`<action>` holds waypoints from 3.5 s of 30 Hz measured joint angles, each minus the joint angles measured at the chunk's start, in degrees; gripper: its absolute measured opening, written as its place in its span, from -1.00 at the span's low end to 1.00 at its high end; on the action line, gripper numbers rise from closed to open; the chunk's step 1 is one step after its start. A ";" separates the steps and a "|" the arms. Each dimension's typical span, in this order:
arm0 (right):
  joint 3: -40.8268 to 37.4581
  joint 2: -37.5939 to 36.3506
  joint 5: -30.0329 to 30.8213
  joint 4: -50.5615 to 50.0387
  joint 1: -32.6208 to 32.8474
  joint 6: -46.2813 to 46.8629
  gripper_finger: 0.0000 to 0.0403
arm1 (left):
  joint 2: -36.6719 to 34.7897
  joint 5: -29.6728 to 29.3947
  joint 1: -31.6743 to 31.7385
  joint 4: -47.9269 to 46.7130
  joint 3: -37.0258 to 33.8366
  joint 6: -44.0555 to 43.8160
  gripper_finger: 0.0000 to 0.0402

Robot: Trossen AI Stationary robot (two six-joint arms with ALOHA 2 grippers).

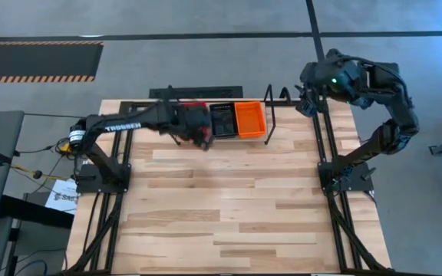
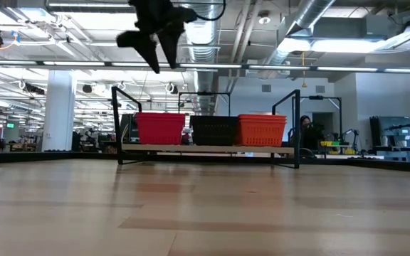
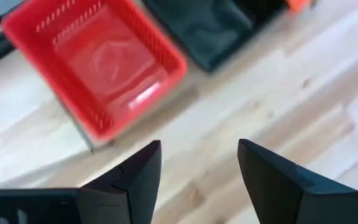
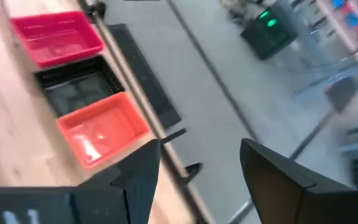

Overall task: Stack baskets on shelf by color
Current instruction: Adjust the stacked black bins on the shelf

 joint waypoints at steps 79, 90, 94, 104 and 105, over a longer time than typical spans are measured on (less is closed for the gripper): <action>-30.46 32.19 -43.35 43.30 -1.64 -11.17 -1.00 | -16.76 -28.00 -34.18 -22.49 -7.11 -24.99 -1.00; -30.46 32.19 -47.48 44.62 -3.36 -12.42 -1.00 | -16.76 -28.00 -34.18 -22.47 -7.10 -25.58 -1.00; -30.46 32.19 -48.07 45.33 -3.59 -12.40 -1.00 | -16.76 -27.97 -34.18 -22.47 -7.09 -26.06 -1.00; -30.43 34.09 -49.48 47.84 -2.75 -11.98 -1.00 | -16.76 -27.97 -34.17 -22.49 -7.09 -25.80 -1.00; -30.58 34.14 -49.46 47.20 -2.86 -11.97 -1.00 | -16.76 -27.97 -34.16 -22.49 -7.09 -25.80 -1.00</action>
